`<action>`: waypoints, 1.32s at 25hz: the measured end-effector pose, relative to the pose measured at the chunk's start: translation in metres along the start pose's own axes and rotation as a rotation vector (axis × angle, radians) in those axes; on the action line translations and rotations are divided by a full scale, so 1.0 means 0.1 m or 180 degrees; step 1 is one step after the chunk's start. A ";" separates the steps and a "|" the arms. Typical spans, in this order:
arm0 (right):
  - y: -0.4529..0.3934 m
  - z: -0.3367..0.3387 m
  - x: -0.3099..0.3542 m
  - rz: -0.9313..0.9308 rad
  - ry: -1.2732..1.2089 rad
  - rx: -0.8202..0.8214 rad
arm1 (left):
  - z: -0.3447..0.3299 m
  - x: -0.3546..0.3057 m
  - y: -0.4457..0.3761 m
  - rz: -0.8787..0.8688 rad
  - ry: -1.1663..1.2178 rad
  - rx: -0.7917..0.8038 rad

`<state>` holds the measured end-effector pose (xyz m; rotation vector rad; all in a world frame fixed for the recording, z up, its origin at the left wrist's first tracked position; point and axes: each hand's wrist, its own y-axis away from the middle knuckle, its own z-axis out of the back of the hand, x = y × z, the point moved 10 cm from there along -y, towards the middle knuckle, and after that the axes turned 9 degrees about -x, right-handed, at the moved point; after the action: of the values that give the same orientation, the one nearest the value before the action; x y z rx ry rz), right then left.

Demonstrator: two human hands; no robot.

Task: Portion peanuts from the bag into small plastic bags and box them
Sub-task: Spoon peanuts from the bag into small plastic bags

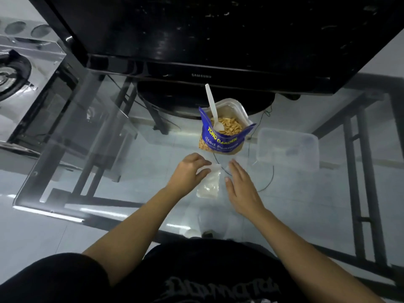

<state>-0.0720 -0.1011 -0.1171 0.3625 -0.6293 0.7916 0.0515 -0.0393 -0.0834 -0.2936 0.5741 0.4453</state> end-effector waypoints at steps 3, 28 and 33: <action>0.00 -0.31 -0.28 -0.0143 0.0822 0.0322 | -0.20 0.03 -0.04 -0.0098 -0.0656 0.0136; -0.26 1.10 0.26 -0.1074 -0.2894 -0.0837 | 0.93 -0.47 -0.56 0.1310 0.2359 0.0081; -0.43 1.47 0.42 -0.0703 -0.2782 -0.1083 | 1.07 -0.57 -0.69 0.1107 0.2299 -0.0091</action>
<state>-0.0734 -0.1832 0.0190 0.4509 -1.4906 0.2696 0.0904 -0.0761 0.0453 -0.3845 1.3374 0.6866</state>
